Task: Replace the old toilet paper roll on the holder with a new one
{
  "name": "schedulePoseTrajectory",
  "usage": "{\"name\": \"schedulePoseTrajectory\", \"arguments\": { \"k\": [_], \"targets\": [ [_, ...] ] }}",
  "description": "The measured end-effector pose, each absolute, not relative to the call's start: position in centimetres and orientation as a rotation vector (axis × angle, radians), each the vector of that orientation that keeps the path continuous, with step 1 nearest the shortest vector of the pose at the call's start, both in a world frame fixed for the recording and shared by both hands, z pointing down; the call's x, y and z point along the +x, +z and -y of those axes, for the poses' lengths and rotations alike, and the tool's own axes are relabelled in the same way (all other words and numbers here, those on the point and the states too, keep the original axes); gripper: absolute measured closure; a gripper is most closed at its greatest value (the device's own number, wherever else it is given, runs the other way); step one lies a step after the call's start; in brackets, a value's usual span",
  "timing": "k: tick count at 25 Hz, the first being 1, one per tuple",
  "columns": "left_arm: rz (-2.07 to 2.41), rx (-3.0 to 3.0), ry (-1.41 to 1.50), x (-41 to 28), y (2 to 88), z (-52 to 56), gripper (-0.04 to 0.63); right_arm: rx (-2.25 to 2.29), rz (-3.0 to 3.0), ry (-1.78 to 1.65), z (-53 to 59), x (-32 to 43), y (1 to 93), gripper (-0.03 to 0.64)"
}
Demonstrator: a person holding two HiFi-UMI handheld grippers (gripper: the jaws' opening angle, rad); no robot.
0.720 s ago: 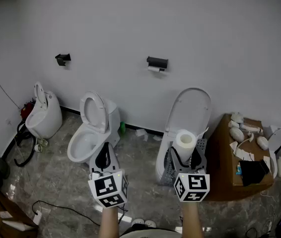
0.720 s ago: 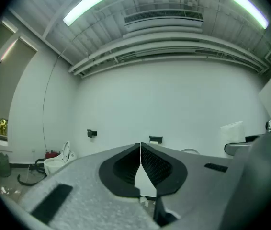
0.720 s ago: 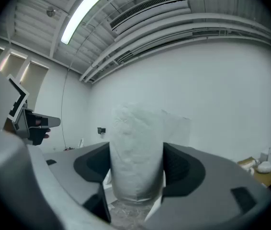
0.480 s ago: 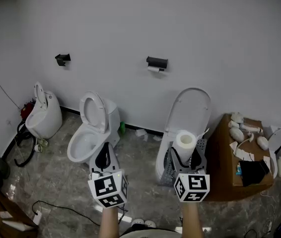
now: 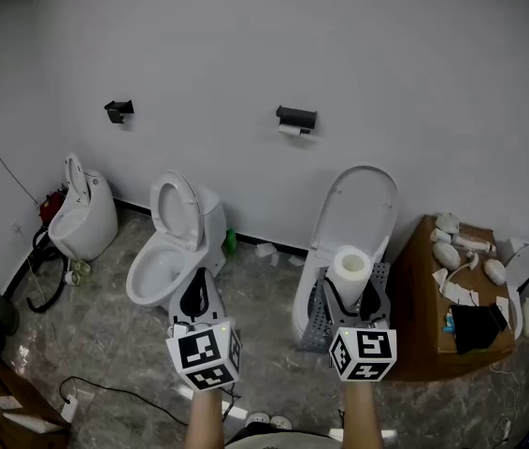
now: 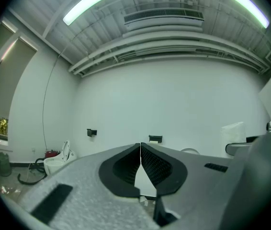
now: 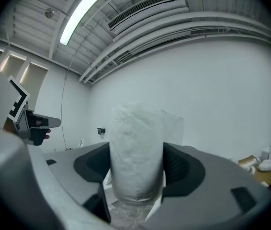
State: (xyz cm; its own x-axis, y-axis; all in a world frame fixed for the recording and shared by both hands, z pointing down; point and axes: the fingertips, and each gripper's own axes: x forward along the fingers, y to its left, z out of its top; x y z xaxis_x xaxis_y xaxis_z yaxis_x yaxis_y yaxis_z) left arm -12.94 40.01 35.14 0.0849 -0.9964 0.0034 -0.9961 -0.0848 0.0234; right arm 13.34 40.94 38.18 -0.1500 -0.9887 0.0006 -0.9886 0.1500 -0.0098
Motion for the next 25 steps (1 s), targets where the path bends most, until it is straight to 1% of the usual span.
{"name": "schedulePoseTrajectory", "arguments": {
  "k": [6, 8, 10, 11, 12, 17, 25],
  "targets": [
    [2.144, 2.307, -0.02, -12.6, 35.1, -40.0, 0.584, -2.013, -2.39, -0.001, -40.6, 13.6, 38.2, 0.313],
    [2.143, 2.34, -0.031, -12.1, 34.9, -40.2, 0.567, -2.006, -2.399, 0.001, -40.5, 13.6, 38.3, 0.313],
    [2.129, 2.368, -0.045, -11.7, 34.8, -40.4, 0.442, -1.997, -2.409, -0.004, -40.4, 13.6, 38.5, 0.313],
    [2.124, 2.371, -0.045, -11.5, 34.8, -40.5, 0.402, -1.993, -2.414, -0.006, -40.3, 13.5, 38.7, 0.313],
    [2.122, 2.368, -0.042, -11.5, 34.9, -40.5, 0.383, -1.988, -2.419, -0.01, -40.2, 13.5, 38.8, 0.313],
    [2.131, 2.345, -0.007, -11.8, 35.5, -39.8, 0.35, -1.97, -2.433, -0.034, -39.2, 13.2, 39.4, 0.313],
    [2.123, 2.342, 0.007, -12.7, 36.4, -36.0, 0.348, -1.983, -2.433, -0.057, -35.4, 12.6, 40.2, 0.313]
  ]
}}
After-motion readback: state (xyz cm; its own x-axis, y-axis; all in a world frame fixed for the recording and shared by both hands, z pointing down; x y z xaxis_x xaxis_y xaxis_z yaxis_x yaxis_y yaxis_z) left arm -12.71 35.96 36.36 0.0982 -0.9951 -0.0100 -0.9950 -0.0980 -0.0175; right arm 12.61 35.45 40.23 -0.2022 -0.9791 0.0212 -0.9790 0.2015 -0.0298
